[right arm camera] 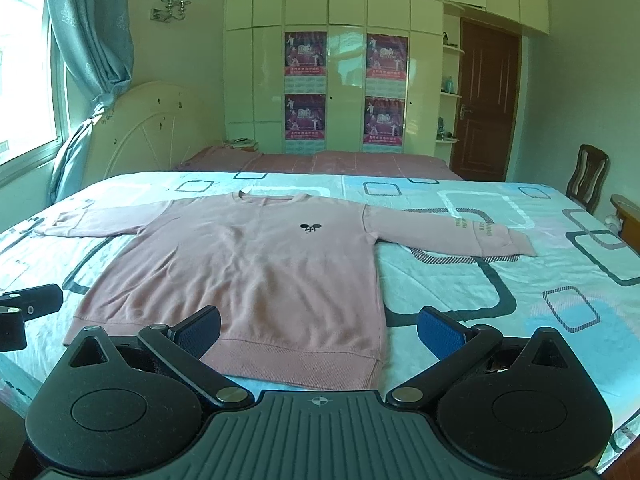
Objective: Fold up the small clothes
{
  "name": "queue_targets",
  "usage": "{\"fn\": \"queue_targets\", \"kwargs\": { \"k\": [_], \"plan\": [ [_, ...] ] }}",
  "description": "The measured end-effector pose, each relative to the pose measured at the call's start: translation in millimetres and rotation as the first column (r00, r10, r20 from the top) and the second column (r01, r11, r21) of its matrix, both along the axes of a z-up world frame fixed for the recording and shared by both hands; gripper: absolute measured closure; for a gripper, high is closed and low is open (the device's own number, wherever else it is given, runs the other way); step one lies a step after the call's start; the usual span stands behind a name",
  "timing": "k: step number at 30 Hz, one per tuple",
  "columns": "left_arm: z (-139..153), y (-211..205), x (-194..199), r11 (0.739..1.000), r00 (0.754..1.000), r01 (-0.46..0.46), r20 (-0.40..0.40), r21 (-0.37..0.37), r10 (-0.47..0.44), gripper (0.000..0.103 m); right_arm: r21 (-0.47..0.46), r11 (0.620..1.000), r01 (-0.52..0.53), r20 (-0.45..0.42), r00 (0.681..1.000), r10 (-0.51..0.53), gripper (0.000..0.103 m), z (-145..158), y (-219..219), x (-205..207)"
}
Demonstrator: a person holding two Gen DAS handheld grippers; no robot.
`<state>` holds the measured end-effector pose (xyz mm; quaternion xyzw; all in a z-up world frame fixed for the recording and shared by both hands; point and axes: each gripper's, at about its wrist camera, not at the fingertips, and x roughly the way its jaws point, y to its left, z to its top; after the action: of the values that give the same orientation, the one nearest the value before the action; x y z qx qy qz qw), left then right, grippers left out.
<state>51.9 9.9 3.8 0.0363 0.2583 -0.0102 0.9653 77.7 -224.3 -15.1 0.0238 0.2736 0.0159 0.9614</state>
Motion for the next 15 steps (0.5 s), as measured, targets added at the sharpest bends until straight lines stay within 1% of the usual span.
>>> {"fn": "queue_targets", "kwargs": {
  "k": [4, 8, 13, 15],
  "plan": [
    [-11, 7, 31, 1.0, 0.999, 0.015, -0.042, -0.009, -0.015, 0.0, -0.009, 1.0, 0.019, -0.011, 1.0, -0.02, 0.0, -6, 3, 26],
    [-16, 14, 66, 0.999, 0.997, 0.037, -0.061, -0.029, -0.038, 0.0, -0.016, 0.999, 0.047, -0.019, 0.999, -0.047, 0.0, -10, 8, 57],
    [-16, 32, 107, 0.989, 0.991, 0.094, -0.084, -0.115, -0.104, 0.0, -0.016, 0.995, 0.094, -0.03, 0.995, -0.095, 0.0, -13, 15, 96],
    [-17, 39, 121, 0.987, 0.988, 0.105, -0.1, -0.121, -0.118, 0.0, -0.016, 0.994, 0.111, -0.036, 0.993, -0.112, 0.0, -14, 18, 110]
  ]
}}
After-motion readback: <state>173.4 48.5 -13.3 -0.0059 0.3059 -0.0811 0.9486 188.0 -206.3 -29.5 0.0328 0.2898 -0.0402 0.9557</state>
